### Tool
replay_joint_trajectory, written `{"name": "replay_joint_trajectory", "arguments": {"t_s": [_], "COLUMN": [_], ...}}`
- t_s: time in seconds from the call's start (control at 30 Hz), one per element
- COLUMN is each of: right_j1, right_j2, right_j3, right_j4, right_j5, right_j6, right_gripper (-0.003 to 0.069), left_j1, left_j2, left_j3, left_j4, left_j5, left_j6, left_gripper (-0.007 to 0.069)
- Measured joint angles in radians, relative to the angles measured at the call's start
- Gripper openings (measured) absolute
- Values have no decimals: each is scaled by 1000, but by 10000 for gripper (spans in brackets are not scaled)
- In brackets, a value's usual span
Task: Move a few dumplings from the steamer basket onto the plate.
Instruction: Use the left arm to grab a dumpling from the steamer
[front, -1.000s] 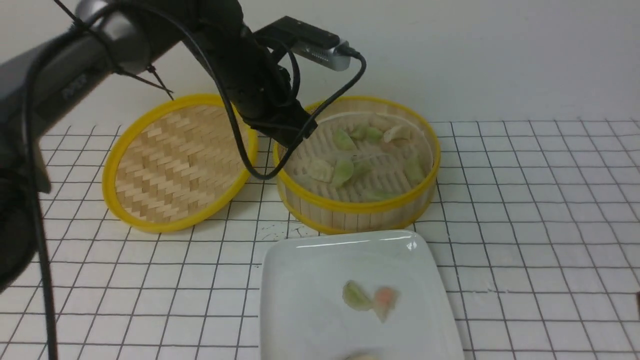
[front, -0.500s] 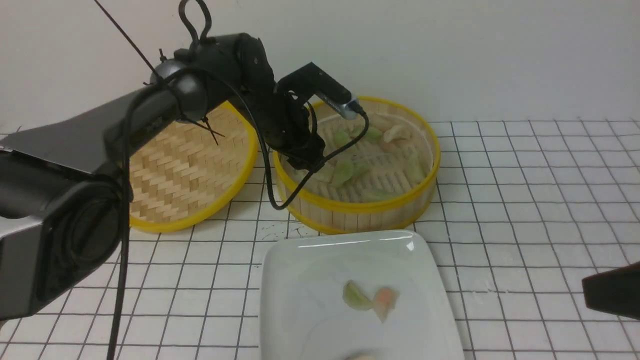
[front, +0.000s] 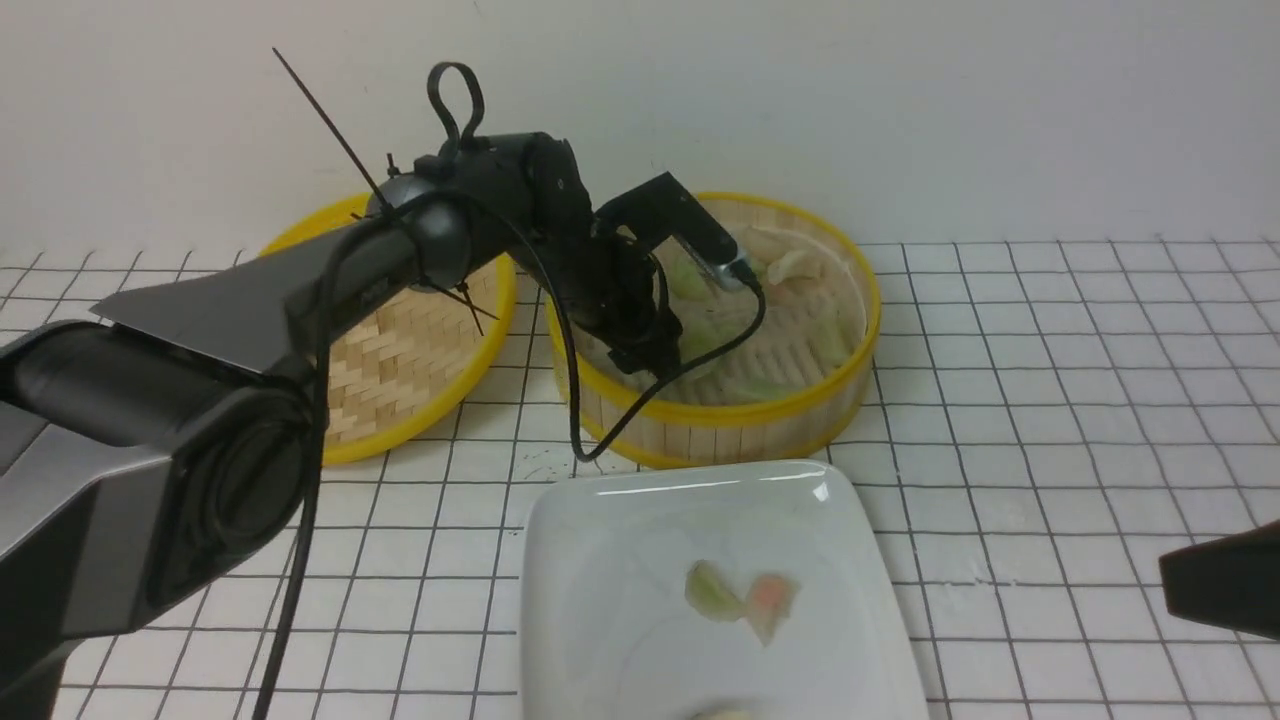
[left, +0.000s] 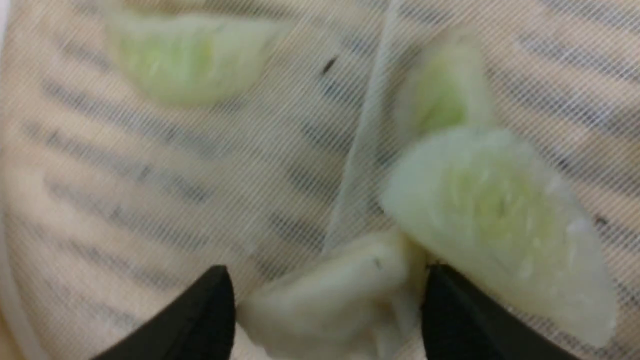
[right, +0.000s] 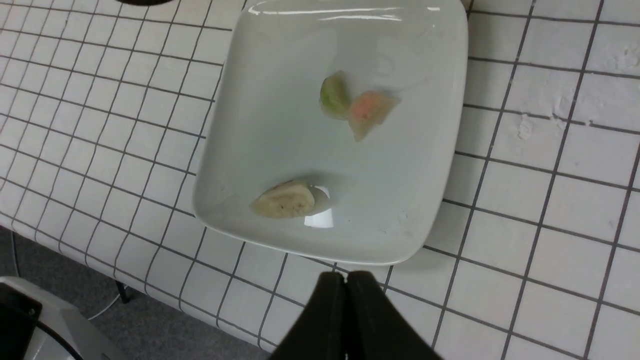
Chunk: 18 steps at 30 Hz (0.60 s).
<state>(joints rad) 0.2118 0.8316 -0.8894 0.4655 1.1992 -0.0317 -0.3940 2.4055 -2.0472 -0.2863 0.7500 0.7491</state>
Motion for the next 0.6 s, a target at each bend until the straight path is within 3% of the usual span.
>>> {"name": "replay_joint_trajectory", "arguments": {"t_s": [0.13,0.27,0.6], "right_j1": [0,0,0], "right_j2": [0,0,0], "right_j3": [0,0,0], "right_j4": [0,0,0], "right_j5": [0,1,1], "right_j6": [-3,-7,-10], "right_gripper": [-10,-10,-10], "left_j1": [-12,-18,-18], "left_j2": [7,3,-121], "left_j3": [-3,-9,-118], "left_j4": [7,35,151], "left_j5": [-12,-3,221], "left_j6": [4,-9,-162], "left_gripper": [400,398,396]}}
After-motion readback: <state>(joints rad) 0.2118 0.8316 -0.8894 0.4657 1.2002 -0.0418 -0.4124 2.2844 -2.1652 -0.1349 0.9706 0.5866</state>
